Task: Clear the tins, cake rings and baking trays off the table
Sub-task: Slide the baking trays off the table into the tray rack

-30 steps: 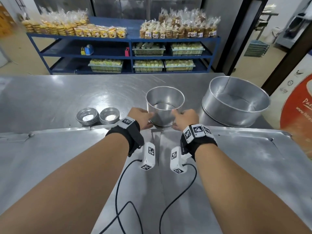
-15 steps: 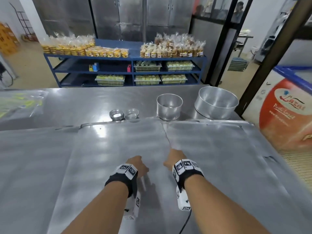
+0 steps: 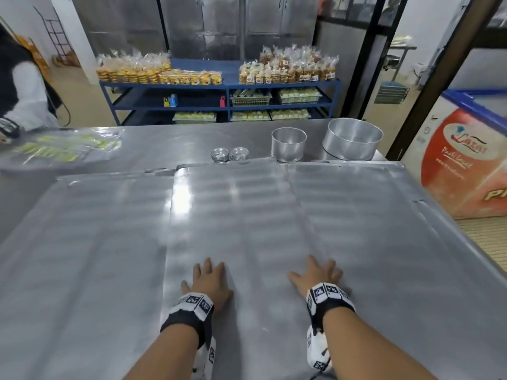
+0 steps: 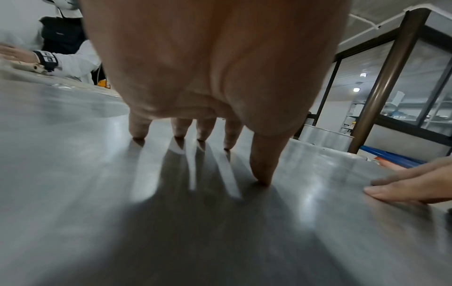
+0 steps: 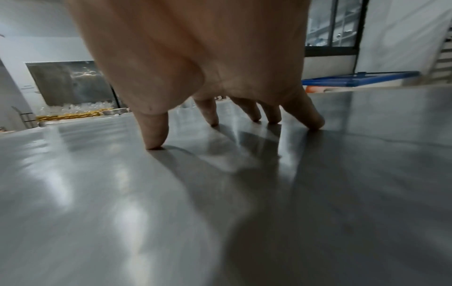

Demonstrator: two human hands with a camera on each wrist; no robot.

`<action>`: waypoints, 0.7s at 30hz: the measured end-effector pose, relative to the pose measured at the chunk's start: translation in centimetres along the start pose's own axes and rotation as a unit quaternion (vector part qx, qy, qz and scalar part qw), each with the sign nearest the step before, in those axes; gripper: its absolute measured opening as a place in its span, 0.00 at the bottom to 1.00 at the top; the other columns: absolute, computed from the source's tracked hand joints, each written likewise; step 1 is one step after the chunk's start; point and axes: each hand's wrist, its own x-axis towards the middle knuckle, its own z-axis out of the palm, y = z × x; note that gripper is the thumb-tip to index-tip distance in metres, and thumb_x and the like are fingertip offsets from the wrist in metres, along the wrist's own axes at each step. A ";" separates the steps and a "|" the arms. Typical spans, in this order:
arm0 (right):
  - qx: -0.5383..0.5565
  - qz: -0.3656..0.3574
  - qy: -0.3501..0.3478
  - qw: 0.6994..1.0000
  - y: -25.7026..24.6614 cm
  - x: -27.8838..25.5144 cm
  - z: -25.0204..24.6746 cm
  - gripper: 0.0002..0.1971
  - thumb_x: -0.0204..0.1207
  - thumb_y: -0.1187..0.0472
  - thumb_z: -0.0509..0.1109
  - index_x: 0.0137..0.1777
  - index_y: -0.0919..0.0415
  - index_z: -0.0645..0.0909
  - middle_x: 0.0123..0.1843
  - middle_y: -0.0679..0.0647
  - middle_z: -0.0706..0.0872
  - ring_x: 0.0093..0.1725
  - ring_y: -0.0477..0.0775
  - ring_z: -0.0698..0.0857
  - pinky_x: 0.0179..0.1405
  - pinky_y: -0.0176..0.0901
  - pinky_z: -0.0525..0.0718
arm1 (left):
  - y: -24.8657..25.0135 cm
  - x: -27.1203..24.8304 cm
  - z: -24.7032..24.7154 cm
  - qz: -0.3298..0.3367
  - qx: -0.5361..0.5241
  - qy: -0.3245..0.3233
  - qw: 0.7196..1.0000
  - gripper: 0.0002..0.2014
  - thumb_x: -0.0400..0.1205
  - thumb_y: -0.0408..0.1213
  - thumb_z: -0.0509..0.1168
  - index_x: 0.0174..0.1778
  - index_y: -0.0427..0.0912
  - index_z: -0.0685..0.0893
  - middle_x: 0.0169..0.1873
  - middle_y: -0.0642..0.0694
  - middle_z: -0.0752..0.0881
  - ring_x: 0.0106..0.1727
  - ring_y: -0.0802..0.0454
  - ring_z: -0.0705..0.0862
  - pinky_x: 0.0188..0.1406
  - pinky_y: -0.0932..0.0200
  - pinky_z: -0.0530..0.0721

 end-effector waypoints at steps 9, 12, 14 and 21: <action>0.053 0.074 0.009 0.996 3.4 -4.4 0.6 0.62 0.46 0.20 0.71 0.82 0.40 0.58 0.85 0.57 0.54 0.84 0.64 0.51 0.73 0.85 0.52 | -3.5 -5.2 1.3 -0.185 -0.133 0.048 0.973 0.57 0.69 0.67 0.75 0.87 0.54 0.49 0.86 0.37 0.44 0.86 0.32 0.49 0.76 0.23 0.66; 0.065 0.089 0.029 0.993 3.6 -4.7 -0.1 0.72 0.42 0.23 0.78 0.85 0.51 0.52 0.83 0.59 0.59 0.83 0.64 0.56 0.76 0.81 0.56 | -4.1 -5.5 1.2 -0.266 -0.194 0.062 0.942 0.66 0.62 0.64 0.82 0.86 0.43 0.48 0.81 0.32 0.57 0.82 0.30 0.58 0.78 0.30 0.69; 0.072 0.100 0.033 0.992 3.5 -4.3 -0.6 0.74 0.38 0.26 0.83 0.84 0.56 0.55 0.82 0.60 0.61 0.82 0.65 0.58 0.77 0.76 0.60 | -4.6 -5.4 1.1 -0.307 -0.223 0.062 0.923 0.63 0.59 0.63 0.84 0.81 0.36 0.58 0.76 0.31 0.65 0.77 0.30 0.66 0.76 0.36 0.73; 0.120 0.158 -0.006 0.980 4.4 -2.7 -2.6 0.74 0.40 0.34 0.89 0.84 0.61 0.55 0.79 0.67 0.64 0.79 0.70 0.63 0.77 0.65 0.69 | -4.8 -6.3 0.7 -0.367 -0.305 0.084 0.875 0.56 0.52 0.59 0.88 0.69 0.35 0.69 0.65 0.31 0.76 0.65 0.31 0.79 0.67 0.37 0.81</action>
